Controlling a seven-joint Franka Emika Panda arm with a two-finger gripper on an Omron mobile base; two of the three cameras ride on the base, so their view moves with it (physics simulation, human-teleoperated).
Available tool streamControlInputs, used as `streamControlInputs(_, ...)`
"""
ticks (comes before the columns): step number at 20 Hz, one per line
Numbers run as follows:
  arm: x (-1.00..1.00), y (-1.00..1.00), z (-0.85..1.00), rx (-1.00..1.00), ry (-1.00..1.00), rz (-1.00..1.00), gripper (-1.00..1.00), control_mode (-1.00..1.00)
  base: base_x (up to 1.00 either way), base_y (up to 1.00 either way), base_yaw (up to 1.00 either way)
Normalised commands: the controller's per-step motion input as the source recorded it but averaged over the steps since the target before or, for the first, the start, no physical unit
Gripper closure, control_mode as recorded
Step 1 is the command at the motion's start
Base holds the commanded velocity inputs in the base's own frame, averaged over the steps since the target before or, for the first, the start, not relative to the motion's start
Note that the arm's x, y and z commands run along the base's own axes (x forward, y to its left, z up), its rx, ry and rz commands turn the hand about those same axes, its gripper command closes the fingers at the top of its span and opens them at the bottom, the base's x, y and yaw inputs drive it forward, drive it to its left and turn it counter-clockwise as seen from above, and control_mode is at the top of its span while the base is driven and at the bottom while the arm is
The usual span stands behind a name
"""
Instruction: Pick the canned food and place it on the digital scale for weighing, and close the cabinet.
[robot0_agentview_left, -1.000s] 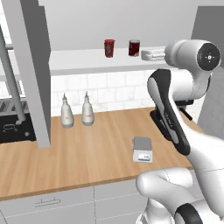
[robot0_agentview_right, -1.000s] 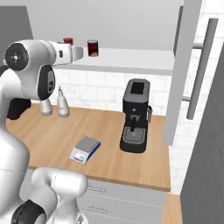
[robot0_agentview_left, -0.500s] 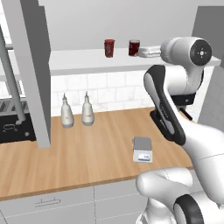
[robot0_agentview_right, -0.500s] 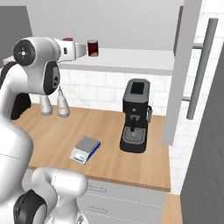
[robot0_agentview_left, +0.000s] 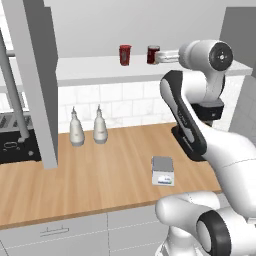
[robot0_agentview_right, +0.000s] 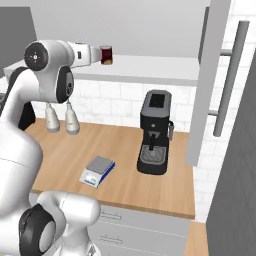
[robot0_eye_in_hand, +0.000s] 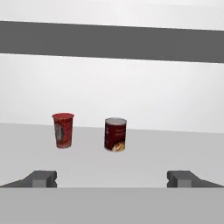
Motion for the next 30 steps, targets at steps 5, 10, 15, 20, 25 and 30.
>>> streamControlInputs(5,0.41,0.01,0.0,0.0,0.0,0.0,-1.0,-1.0,0.0,0.0,0.0)
streamControlInputs(10,0.36,0.0,0.0,0.0,0.0,0.0,-1.0,-1.0,0.0,0.0,0.0)
streamControlInputs(15,0.36,0.0,0.0,0.0,0.0,0.0,-1.0,-1.0,0.0,0.0,0.0)
streamControlInputs(20,0.38,0.0,0.0,0.0,0.0,0.0,-1.0,-1.0,0.0,0.0,0.0)
streamControlInputs(25,0.36,0.0,0.0,0.0,0.0,0.0,-1.0,-1.0,0.0,0.0,0.0)
streamControlInputs(30,0.28,0.0,0.0,0.0,0.01,0.0,-1.0,-1.0,0.0,0.0,0.0)
